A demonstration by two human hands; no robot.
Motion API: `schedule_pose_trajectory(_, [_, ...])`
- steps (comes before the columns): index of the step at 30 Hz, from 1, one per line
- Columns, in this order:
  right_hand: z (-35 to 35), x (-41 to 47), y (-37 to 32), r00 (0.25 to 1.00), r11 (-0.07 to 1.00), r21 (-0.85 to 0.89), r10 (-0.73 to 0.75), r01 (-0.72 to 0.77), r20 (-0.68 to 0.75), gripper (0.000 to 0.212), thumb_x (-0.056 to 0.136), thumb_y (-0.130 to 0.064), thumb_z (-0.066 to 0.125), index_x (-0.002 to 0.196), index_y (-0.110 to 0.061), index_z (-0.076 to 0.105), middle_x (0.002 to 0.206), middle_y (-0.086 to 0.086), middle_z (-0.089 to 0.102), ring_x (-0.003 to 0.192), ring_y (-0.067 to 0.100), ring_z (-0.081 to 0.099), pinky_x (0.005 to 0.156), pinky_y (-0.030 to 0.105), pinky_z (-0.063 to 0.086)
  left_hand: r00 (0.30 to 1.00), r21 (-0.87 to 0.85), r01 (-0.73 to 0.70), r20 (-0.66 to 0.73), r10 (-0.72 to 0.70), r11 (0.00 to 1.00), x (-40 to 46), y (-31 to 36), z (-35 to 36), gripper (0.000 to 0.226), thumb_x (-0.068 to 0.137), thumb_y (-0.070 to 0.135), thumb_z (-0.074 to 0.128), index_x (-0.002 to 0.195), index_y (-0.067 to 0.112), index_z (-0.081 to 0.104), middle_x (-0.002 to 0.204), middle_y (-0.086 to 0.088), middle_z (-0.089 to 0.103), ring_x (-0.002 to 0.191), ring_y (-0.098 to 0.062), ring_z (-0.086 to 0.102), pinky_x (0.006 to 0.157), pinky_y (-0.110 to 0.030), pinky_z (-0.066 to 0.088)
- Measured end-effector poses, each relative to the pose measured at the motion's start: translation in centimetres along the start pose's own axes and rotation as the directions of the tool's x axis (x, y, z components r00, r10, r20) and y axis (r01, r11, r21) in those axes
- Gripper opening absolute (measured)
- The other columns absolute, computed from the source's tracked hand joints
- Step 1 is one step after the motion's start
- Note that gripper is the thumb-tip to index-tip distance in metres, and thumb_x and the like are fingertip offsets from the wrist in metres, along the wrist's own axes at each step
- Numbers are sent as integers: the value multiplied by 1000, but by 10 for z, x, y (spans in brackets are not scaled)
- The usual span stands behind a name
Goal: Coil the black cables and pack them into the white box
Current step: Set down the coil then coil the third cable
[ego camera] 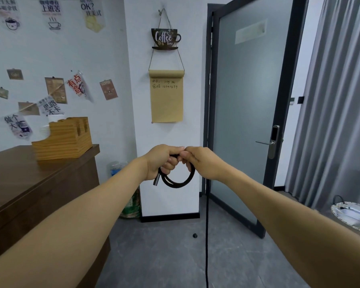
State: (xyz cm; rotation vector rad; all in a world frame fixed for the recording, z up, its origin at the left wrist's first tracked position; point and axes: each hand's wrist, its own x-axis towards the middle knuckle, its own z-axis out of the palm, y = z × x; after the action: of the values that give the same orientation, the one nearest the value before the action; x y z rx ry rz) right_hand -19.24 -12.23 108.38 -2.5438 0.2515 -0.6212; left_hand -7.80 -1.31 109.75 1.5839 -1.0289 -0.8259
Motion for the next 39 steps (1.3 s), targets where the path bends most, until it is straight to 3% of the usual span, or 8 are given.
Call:
schedule_pose_trajectory(4, [-4,3,-5,995,998,25,52,-50,-83,35,102,-32,33,79,-13,52,63,-2,52,53,11,41,51,20,34,992,-52,-97,-84,92,994,1,1,3,36,99,35,43,72,12,49,47,10,28,39,-3,23,38,-13,22])
schedule_pose_trajectory(10, [-4,5,-9,983,990,64,131,-123,-127,35,101,-29,33,83,-8,52,63,0,47,54,14,38,52,24,33,992,-187,-120,-71,109,975,-3,-5,9,32,99,36,43,79,12,49,51,10,31,43,-4,31,45,-14,35])
schedule_pose_trajectory(17, [-5,9,-18,969,987,73,154,-142,-193,37,102,-32,32,83,-8,52,63,-2,48,54,13,40,48,22,33,994,-384,-79,-103,43,920,-6,6,9,27,93,37,55,76,16,54,47,9,35,39,-4,38,45,-15,43])
schedule_pose_trajectory(24, [-7,10,-17,972,988,31,154,-151,-176,36,102,-32,31,85,-9,52,71,4,52,58,17,43,50,24,34,999,-360,36,-13,-44,932,-8,13,2,37,97,42,44,71,16,45,48,9,33,37,-4,33,43,-16,38])
schedule_pose_trajectory(28, [-6,10,-16,975,988,79,144,-132,-171,38,101,-35,33,83,-8,53,65,-1,53,53,12,42,47,19,33,995,-234,-39,-101,16,972,-5,10,5,37,99,40,41,71,16,43,46,11,28,34,-2,22,34,-14,22])
schedule_pose_trajectory(32, [-3,9,-10,975,987,150,93,-63,-203,33,100,-31,42,85,-8,59,68,-2,57,53,8,42,46,11,33,976,-167,-80,-213,43,983,-3,3,4,37,99,38,44,69,16,42,45,11,27,33,-3,19,32,-14,18])
schedule_pose_trajectory(35, [0,4,1,972,957,263,169,-122,-163,25,98,-28,47,89,-9,61,71,-4,54,58,10,42,54,21,38,947,-204,-102,-319,33,974,-5,0,-5,37,99,36,44,68,16,41,42,11,28,32,-3,19,31,-14,18])
schedule_pose_trajectory(39, [1,-7,21,958,927,326,244,-185,-149,23,95,-26,54,76,-15,59,65,-3,50,56,11,42,55,26,38,877,-285,-165,-481,8,944,-8,0,-28,37,99,33,45,67,16,40,44,9,28,31,-4,19,30,-15,17])
